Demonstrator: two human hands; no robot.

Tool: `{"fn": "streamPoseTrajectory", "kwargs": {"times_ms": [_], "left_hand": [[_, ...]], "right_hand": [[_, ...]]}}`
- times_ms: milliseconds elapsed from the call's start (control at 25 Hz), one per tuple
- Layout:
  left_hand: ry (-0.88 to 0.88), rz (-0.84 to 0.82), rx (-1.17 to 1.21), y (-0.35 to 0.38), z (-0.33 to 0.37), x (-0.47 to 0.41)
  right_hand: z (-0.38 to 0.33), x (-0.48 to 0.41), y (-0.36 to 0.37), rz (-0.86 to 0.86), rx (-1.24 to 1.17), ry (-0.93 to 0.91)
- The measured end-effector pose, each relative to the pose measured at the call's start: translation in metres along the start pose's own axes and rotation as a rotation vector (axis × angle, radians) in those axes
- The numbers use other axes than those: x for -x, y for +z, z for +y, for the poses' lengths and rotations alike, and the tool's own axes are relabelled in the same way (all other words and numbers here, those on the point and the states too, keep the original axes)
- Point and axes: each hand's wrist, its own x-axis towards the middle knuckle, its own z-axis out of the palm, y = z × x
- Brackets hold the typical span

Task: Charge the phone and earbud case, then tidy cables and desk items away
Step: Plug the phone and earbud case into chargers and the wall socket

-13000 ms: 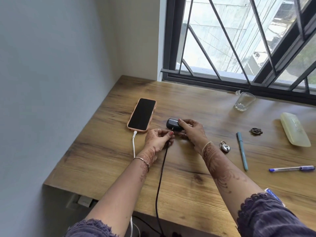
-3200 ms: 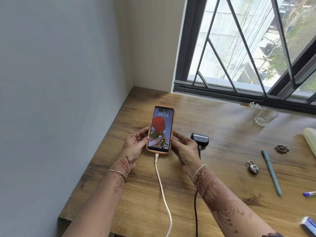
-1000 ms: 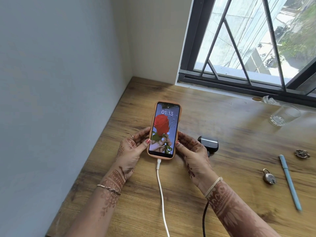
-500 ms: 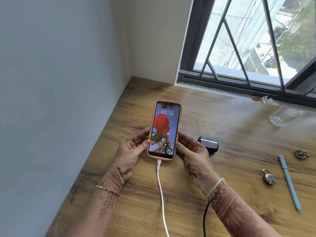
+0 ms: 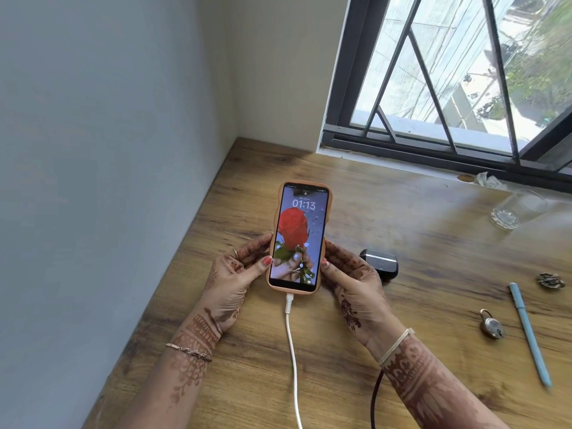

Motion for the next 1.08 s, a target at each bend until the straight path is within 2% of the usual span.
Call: {"fn": "streamPoseTrajectory", "kwargs": {"times_ms": [1080], "left_hand": [[-0.042,-0.031,0.031,-0.0029,-0.0002,-0.0025]], "right_hand": [[-0.0017,-0.0013,-0.0020,0.020,-0.032,0.023]]}}
